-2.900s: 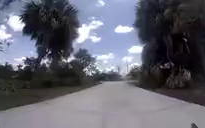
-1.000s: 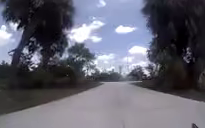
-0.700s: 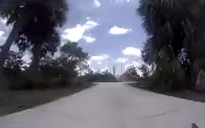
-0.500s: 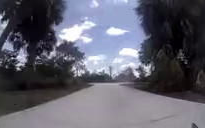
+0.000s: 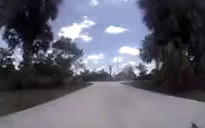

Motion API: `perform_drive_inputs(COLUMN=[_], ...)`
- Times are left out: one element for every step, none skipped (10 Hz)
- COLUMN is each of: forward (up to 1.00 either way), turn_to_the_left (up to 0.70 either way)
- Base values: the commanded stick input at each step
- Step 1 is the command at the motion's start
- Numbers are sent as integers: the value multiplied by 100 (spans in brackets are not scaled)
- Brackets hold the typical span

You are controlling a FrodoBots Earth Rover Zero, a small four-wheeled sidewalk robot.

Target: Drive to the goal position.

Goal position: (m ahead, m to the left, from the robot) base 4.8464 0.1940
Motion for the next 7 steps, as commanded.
perform_drive_inputs(forward=[85,85,85,85,85,85,85], turn_to_the_left=[-34,-34,-34,-34,-28,0,0])
